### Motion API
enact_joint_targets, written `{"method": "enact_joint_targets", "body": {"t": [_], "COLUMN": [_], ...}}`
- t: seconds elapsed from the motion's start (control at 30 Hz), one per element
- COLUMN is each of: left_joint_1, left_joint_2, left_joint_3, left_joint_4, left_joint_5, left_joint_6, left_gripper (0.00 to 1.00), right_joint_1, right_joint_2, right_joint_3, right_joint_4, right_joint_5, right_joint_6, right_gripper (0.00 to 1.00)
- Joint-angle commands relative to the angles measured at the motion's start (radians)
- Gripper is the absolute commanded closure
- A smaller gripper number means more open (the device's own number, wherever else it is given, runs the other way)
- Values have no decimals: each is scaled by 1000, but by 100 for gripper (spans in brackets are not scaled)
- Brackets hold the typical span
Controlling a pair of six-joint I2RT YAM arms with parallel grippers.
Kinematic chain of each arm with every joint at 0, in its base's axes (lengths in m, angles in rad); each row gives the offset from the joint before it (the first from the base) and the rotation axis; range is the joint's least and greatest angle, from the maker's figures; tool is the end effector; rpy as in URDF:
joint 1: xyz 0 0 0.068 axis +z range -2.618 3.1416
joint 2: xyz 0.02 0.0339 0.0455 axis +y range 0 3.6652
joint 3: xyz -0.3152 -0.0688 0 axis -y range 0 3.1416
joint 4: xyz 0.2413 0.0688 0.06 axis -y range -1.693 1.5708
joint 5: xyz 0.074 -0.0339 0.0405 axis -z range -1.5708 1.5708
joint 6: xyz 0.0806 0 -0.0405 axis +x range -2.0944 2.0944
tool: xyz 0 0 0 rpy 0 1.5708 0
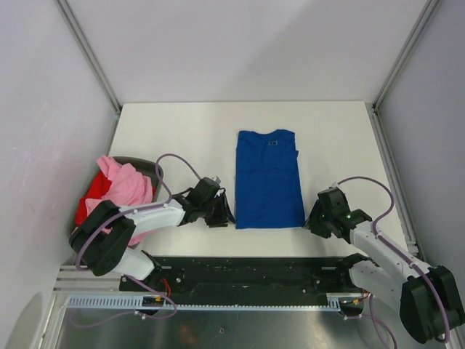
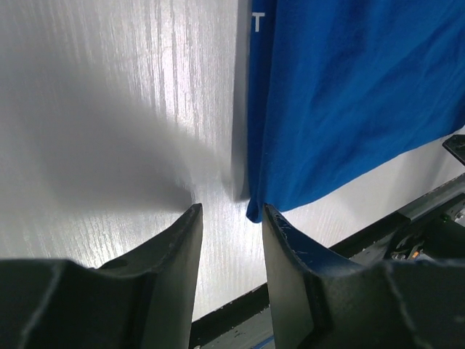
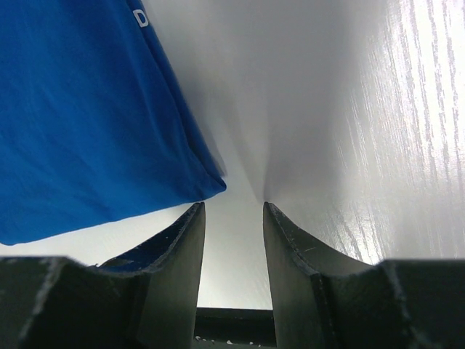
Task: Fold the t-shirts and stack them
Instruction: Grab one side of the 2/3 rectangular tshirt with both arms
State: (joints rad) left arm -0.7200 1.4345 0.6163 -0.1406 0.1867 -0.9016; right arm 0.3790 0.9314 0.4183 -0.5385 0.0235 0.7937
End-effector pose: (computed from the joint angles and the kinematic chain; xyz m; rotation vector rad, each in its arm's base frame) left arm 0.1961 -0.1919 0.1653 -0.1677 2.7356 -0.8040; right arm 0.1385 0.0531 0.1661 0.5584 2.6138 0.3666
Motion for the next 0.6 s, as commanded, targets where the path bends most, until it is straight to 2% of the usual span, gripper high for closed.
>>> {"method": "enact_joint_targets", "body": {"t": [0.0, 0.33, 0.57], "left_joint_1": [-14, -16, -17], "left_joint_2": [-39, -37, -32], "left_joint_3": [-20, -37, -40], "left_joint_4": [45, 64, 71], "left_joint_5": [-18, -13, -14], "left_joint_6": [-54, -67, -74], "left_gripper": [57, 57, 57], "right_joint_1": [-9, -64, -90], "right_joint_2": [-10, -96, -35], "right_joint_3": [-20, -49, -68], "right_joint_4": [72, 97, 160], "right_joint_5": [-11, -45, -94], "right_joint_6": [18, 31, 24], "right_gripper": [58, 57, 56]}}
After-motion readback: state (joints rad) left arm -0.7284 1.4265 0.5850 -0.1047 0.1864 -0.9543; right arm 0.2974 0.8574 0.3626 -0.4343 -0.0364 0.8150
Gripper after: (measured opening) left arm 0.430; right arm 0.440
